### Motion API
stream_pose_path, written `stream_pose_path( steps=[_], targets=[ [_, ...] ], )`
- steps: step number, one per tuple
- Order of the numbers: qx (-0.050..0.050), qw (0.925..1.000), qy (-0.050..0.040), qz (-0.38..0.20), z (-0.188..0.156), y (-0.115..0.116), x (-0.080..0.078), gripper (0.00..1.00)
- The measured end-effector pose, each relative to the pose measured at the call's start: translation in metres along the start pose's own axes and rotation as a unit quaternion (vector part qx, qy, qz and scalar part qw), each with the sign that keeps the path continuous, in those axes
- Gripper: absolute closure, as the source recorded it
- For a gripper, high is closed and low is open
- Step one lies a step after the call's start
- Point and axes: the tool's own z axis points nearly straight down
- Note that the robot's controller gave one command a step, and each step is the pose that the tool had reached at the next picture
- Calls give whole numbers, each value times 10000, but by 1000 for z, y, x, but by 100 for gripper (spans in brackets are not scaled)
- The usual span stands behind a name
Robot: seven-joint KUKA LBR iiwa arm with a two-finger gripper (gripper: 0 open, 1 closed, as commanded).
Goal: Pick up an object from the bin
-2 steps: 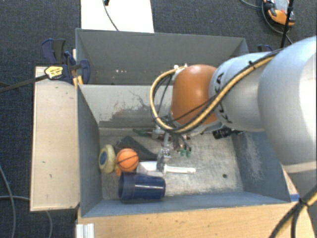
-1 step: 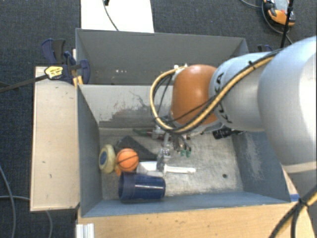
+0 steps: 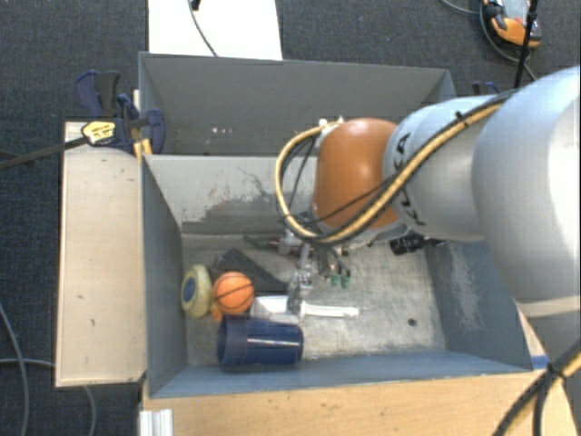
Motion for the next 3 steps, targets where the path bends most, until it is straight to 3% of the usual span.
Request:
stream_pose_path(
  steps=[1, 2, 3],
  targets=[
    [-1, 10000, 3, -4, -6, 0, 2, 100],
    [-4, 10000, 44, 87, -109, 12, -6, 100],
    [-4, 10000, 44, 85, -109, 12, -6, 100]
  ],
)
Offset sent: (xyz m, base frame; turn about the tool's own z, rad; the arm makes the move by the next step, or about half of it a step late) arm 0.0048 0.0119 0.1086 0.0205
